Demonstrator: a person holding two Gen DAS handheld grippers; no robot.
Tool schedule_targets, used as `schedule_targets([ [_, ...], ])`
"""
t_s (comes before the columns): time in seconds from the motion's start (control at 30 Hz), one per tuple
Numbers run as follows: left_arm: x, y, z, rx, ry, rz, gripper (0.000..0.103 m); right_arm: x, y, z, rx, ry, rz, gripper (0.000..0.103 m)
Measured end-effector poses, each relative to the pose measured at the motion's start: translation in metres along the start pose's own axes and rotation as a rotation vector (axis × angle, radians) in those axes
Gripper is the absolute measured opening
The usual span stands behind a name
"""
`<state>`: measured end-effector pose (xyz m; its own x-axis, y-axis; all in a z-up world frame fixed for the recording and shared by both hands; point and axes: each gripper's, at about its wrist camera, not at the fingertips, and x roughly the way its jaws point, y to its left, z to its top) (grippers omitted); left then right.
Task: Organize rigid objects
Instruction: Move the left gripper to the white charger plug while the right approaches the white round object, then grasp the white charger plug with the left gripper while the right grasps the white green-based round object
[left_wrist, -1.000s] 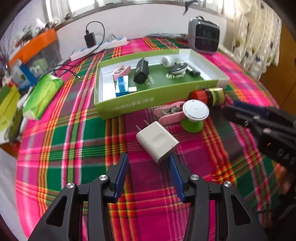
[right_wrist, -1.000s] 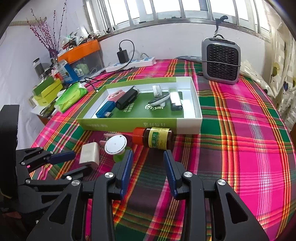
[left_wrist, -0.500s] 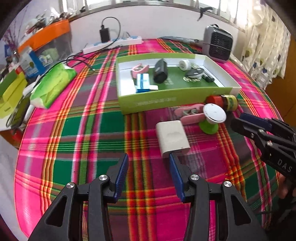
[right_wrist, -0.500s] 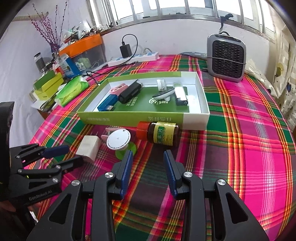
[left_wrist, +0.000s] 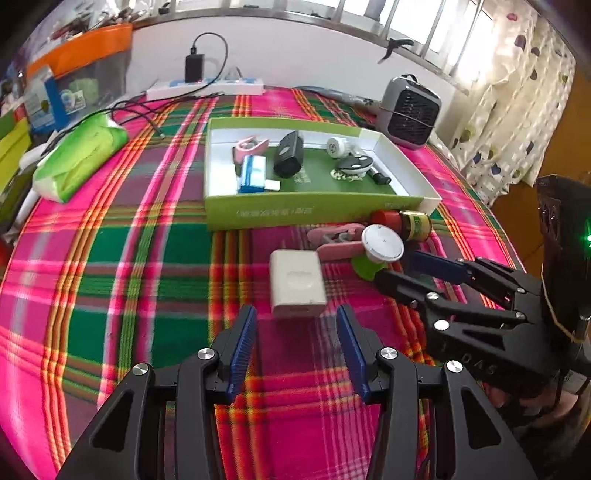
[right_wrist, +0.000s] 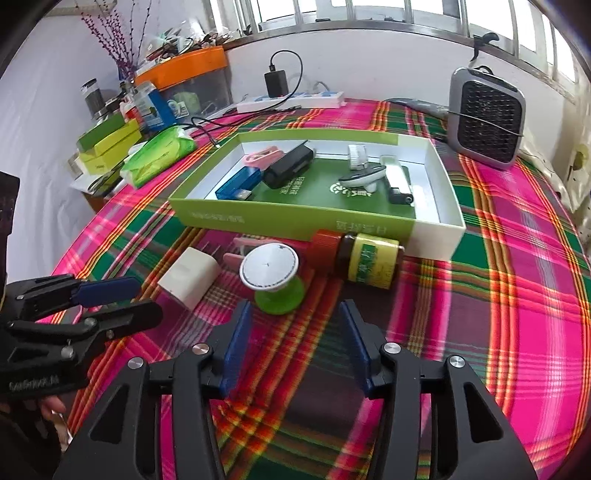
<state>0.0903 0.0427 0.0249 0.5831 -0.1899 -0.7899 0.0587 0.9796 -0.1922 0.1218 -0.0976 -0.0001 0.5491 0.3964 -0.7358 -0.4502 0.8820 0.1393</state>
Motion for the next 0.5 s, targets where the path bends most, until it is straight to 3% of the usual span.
schedule_targets([
  [0.17,0.015,-0.007,0.005,0.026,0.022,0.022,0.044,0.004,-0.001,0.002,-0.003,0.009,-0.044,0.05],
  [0.33,0.021,-0.01,0.01,0.068,0.011,0.091,0.044,0.003,-0.006,0.001,0.012,0.011,-0.051,0.049],
  [0.5,0.026,-0.003,0.015,0.064,0.015,0.103,0.044,0.004,-0.003,0.001,-0.001,0.018,-0.046,0.049],
])
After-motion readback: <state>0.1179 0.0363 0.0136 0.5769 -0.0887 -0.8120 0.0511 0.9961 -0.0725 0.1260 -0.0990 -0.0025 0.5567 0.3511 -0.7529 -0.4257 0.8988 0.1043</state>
